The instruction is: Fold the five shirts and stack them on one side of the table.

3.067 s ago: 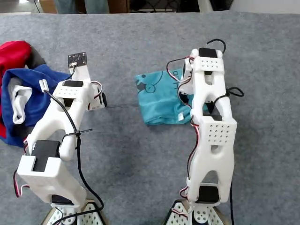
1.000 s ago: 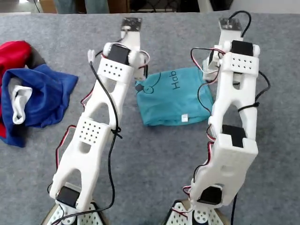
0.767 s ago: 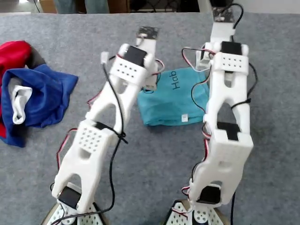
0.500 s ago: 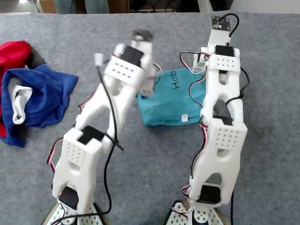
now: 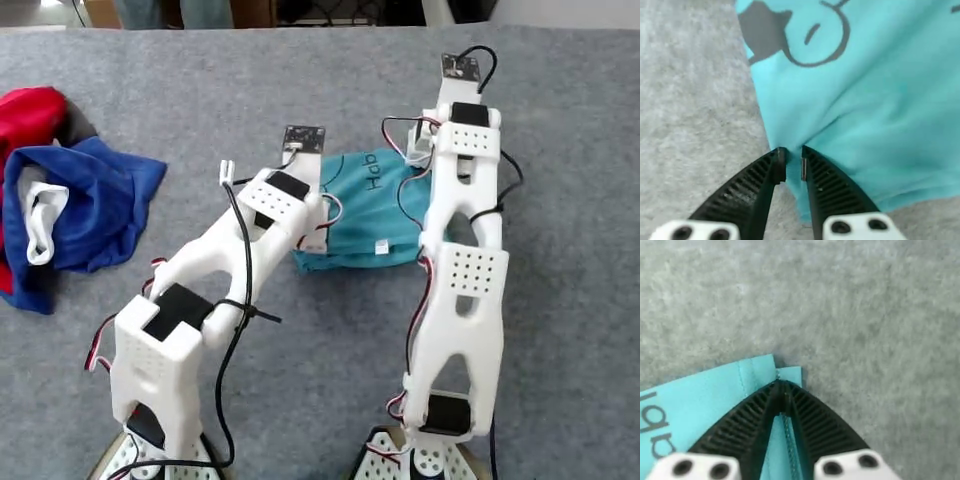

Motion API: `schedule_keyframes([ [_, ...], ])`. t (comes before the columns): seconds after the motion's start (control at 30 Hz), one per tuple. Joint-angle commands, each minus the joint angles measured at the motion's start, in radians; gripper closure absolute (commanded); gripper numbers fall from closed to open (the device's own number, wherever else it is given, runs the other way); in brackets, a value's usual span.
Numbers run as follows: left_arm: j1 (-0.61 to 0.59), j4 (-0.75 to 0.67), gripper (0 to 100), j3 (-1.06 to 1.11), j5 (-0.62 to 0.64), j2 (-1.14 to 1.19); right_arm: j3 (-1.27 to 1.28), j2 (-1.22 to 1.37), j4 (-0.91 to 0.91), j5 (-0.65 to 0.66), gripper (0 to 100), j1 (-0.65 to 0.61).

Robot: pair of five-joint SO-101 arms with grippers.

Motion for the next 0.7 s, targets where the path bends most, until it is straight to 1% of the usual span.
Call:
schedule_keyframes([
  [0.0, 0.033, 0.017, 92, 0.042, -0.018, -0.046, -0.128, 0.021, 0.048, -0.002, 98.3, -0.008],
  [0.13, 0.047, 0.021, 92, 0.025, -0.02, -0.049, -0.269, 0.041, 0.138, -0.002, 98.3, -0.014],
  [0.37, 0.021, 0.172, 92, -0.194, -0.018, -0.172, -0.593, 0.042, 0.333, -0.008, 98.3, 0.006],
  [0.47, -0.019, 0.207, 93, -0.3, -0.018, -0.224, -0.593, 0.002, 0.377, -0.008, 98.3, 0.018],
  [0.53, -0.058, 0.227, 97, -0.361, -0.023, -0.242, -0.565, -0.039, 0.399, -0.008, 98.3, 0.037],
  [0.6, -0.107, 0.23, 97, -0.395, -0.025, -0.239, -0.532, -0.085, 0.4, -0.008, 98.3, 0.068],
  [0.67, -0.156, 0.199, 97, -0.394, -0.025, -0.212, -0.47, -0.148, 0.402, -0.008, 98.3, 0.091],
])
